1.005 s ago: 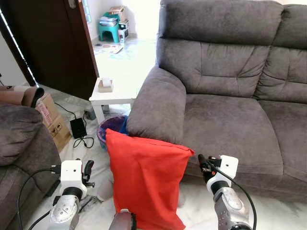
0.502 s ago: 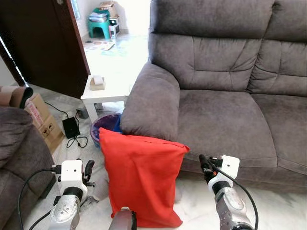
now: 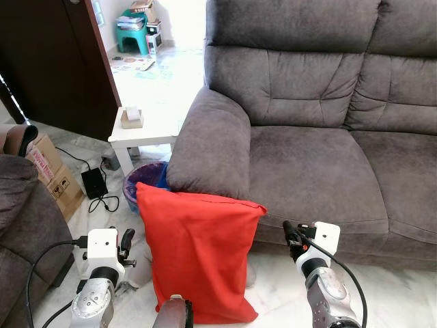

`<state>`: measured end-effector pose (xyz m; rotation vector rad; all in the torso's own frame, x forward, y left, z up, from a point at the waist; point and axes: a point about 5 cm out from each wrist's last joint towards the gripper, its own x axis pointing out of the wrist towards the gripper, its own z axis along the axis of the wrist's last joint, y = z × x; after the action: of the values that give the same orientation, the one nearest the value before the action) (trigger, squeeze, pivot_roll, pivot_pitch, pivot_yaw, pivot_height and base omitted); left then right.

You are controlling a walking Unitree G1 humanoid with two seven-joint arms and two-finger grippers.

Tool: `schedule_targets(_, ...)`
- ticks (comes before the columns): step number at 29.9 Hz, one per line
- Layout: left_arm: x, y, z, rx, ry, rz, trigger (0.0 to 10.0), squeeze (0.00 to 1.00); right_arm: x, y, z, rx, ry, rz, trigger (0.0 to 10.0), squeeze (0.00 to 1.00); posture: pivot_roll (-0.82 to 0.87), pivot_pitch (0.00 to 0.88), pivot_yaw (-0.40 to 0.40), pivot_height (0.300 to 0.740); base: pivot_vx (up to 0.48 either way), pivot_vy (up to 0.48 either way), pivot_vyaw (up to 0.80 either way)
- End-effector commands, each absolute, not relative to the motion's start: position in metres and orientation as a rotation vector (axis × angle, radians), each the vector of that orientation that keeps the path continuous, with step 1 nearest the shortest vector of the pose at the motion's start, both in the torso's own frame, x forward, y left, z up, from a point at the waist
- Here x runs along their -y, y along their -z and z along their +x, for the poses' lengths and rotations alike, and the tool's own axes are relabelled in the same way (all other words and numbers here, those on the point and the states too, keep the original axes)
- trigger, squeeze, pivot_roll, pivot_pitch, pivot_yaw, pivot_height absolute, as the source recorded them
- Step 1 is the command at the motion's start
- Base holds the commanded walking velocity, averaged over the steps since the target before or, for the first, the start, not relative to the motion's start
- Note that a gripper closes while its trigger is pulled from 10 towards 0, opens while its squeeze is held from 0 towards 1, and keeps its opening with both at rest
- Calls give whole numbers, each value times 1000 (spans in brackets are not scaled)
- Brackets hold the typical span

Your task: Move the pillow to the sofa from floor

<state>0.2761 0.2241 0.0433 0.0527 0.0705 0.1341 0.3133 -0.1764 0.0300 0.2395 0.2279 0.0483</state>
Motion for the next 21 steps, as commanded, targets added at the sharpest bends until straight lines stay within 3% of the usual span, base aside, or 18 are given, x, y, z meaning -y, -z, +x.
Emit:
schedule_targets(1,-226,-37,273,-108,-142,43,10000,0,176,-29,313,-234,-52,243,10000,0,148,80,38,597,0,0,0)
schedule_targets(13,-227,-39,274,-105,-138,49,10000,0,173,-33,316,-223,-76,214,10000,0,153,64,40,597,0,0,0)
schedule_targets(19,-227,-40,275,-102,-138,51,10000,0,175,-34,317,-218,-70,221,10000,0,156,69,40,597,0,0,748)
schedule_targets(21,-227,-40,275,-100,-138,52,10000,0,176,-34,317,-220,-67,227,10000,0,157,73,40,597,0,0,0)
